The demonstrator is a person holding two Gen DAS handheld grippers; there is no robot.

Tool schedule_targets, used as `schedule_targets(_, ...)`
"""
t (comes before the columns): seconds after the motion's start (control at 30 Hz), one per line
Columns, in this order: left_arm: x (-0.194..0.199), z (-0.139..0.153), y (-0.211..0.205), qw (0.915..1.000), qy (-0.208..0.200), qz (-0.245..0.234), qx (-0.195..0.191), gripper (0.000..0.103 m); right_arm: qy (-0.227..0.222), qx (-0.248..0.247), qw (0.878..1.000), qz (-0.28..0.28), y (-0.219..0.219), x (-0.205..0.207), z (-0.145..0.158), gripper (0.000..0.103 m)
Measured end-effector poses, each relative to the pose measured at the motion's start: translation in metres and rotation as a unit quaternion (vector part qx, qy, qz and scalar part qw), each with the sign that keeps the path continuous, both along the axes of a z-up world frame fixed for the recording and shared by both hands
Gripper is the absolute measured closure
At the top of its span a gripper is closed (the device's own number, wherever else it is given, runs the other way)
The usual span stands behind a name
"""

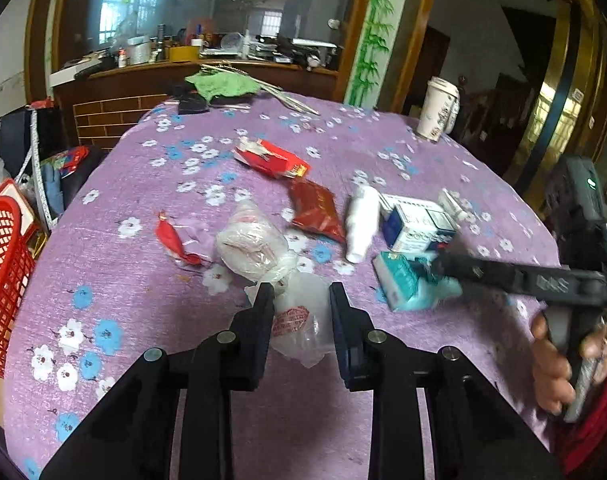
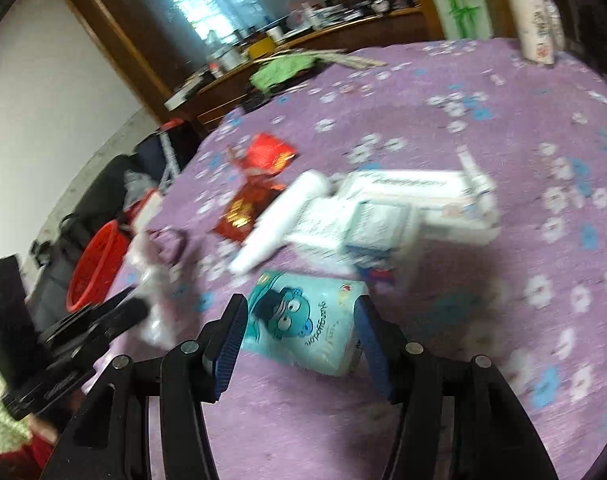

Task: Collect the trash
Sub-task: 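Grasp the teal cartoon wipe pack with the right tool while the left tool holds the plastic bag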

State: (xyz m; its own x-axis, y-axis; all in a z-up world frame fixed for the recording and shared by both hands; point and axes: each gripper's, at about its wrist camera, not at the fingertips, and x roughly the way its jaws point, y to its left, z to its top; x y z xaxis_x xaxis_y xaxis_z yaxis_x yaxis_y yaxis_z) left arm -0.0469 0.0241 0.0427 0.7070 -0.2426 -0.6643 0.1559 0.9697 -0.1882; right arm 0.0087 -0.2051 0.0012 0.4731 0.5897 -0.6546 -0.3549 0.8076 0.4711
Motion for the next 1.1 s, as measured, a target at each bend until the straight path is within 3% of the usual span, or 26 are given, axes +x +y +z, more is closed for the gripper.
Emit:
schedule_targets(0.1, -0.001, 0.002, 0.009, 0.9998, -0.007, 0.003, -0.020, 0.077, 0.012, 0.013, 0.999, 0.052, 0.014, -0.025, 0.004, 0.042)
schedule_targets(0.17, -0.002, 0.002, 0.016, 0.9994, -0.011, 0.008, -0.032, 0.077, -0.004, -0.017, 0.996, 0.089, 0.028, -0.050, 0.011, 0.042)
schedule_targets(0.27, -0.002, 0.002, 0.021, 0.9991, -0.013, 0.019, -0.036, 0.077, -0.051, -0.088, 0.990, 0.093, 0.039, -0.071, 0.026, 0.042)
schedule_targets(0.4, -0.005, 0.004, 0.021, 0.9990, -0.021, 0.017, -0.036, 0.076, -0.107, -0.159, 0.980, 0.052, 0.043, -0.056, 0.037, 0.027)
schedule_targets(0.63, -0.008, 0.005, 0.021, 0.9989, -0.027, 0.014, -0.037, 0.076, -0.056, -0.143, 0.986, 0.063, 0.057, -0.005, 0.008, 0.026)
schedule_targets(0.7, -0.009, 0.005, 0.021, 0.9989, -0.028, 0.013, -0.036, 0.076, -0.059, -0.156, 0.983, 0.074, 0.063, -0.009, 0.006, 0.030)
schedule_targets(0.73, -0.009, 0.005, 0.021, 0.9989, -0.029, 0.013, -0.035, 0.076, -0.064, -0.163, 0.981, 0.082, 0.067, -0.015, 0.007, 0.039)
schedule_targets(0.8, -0.010, 0.005, 0.022, 0.9989, -0.029, 0.013, -0.034, 0.076, -0.073, -0.188, 0.975, 0.095, 0.074, -0.029, 0.007, 0.044)
schedule_targets(0.97, -0.010, 0.005, 0.023, 0.9990, -0.025, 0.013, -0.036, 0.076, -0.117, -0.262, 0.954, 0.085, 0.086, -0.043, 0.003, 0.044)
schedule_targets(1.1, -0.009, 0.004, 0.024, 0.9990, -0.022, 0.014, -0.037, 0.076, -0.136, -0.279, 0.947, 0.076, 0.083, -0.031, 0.003, 0.027)
